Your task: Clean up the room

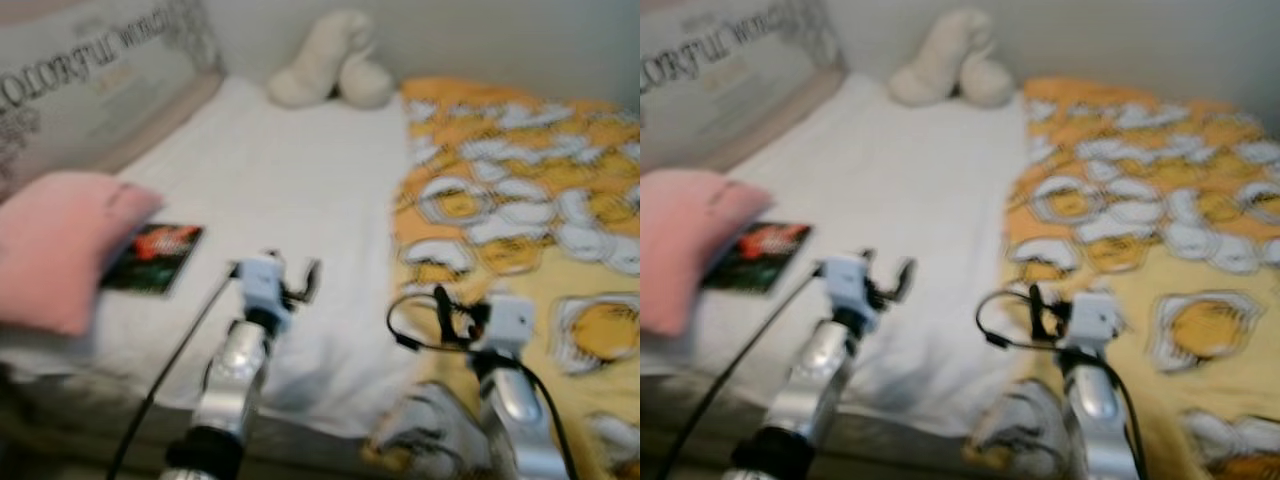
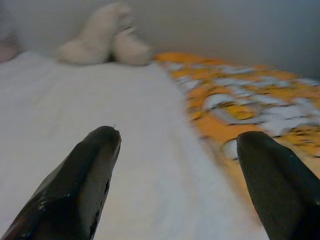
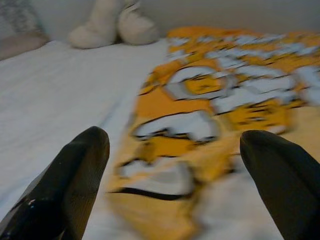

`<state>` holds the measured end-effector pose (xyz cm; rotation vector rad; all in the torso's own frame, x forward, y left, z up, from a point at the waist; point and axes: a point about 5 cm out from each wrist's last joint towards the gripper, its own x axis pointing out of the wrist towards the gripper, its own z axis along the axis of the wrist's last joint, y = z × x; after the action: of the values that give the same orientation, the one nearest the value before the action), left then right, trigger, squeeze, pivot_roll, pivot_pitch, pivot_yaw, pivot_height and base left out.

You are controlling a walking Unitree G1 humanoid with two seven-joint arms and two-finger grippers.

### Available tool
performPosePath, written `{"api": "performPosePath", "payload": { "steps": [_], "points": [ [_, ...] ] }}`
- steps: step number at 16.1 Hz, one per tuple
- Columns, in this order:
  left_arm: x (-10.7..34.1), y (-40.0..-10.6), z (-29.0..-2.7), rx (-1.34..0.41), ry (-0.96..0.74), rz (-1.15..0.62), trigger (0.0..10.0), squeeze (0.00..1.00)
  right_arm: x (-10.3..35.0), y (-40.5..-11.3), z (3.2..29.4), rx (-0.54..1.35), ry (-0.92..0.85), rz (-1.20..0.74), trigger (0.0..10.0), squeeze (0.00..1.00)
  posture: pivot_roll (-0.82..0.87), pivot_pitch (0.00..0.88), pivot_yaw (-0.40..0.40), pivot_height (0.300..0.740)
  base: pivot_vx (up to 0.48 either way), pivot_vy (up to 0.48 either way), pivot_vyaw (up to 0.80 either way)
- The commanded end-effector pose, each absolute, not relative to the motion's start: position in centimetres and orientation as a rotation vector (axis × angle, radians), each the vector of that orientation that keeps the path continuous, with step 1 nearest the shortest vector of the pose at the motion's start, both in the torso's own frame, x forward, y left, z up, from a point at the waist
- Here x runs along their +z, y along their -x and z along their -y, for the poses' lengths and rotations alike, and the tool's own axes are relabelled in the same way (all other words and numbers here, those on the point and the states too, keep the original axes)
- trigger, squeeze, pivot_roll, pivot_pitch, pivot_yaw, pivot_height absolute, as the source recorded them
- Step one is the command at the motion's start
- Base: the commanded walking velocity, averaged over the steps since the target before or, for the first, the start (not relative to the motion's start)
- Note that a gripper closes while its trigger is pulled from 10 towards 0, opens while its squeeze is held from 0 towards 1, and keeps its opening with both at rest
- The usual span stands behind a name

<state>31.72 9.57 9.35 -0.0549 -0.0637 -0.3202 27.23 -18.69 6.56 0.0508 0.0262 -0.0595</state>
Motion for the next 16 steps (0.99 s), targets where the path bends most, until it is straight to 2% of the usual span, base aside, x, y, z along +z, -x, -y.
{"api": "performPosePath", "payload": {
  "steps": [1, 5, 10, 16],
  "points": [
    [9.3, -32.3, -10.8, -0.281, 0.035, 0.044, 10.0, 0.0, 6.8, -27.3, 18.2, -0.051, -0.057, -0.006, 10.0, 0.0, 0.0, 0.0, 0.034, 0.74, 0.0, -0.461, 0.0],
    [8.1, -33.9, -12.3, -0.168, 0.069, -0.079, 10.0, 0.0, 6.7, -27.4, 18.6, -0.059, -0.038, -0.011, 10.0, 0.0, -0.03, 0.0, 0.043, 0.74, 0.0, -0.455, 0.0],
    [8.2, -34.5, -10.9, -0.177, 0.069, -0.096, 10.0, 0.0, 6.3, -27.4, 18.8, -0.062, -0.02, -0.028, 10.0, 0.0, -0.04, 0.0, 0.049, 0.74, 0.0, -0.45, 0.0],
    [7.8, -34.2, -11.5, -0.128, 0.083, -0.099, 10.0, 0.0, 5.8, -26.3, 20.3, -0.092, 0.035, -0.043, 10.0, 0.0, -0.04, 0.0, 0.052, 0.74, 0.0, -0.451, 0.67]
  ]
}}
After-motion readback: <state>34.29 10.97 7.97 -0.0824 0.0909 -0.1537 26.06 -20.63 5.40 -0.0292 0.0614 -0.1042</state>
